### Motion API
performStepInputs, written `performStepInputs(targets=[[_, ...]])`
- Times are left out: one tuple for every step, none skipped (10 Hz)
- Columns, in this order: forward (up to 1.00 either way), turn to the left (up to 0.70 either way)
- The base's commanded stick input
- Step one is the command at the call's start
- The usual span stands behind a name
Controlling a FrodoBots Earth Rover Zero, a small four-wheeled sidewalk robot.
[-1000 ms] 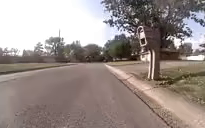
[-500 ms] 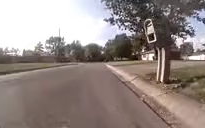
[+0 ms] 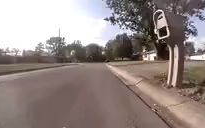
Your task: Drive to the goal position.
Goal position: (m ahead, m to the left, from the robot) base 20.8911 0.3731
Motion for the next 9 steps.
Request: performStepInputs(targets=[[0.85,0.0],[0.85,0.0],[0.85,0.0],[0.85,0.0],[0.85,0.0],[0.85,0.0],[0.85,0.0],[0.85,0.0],[0.85,0.0]])
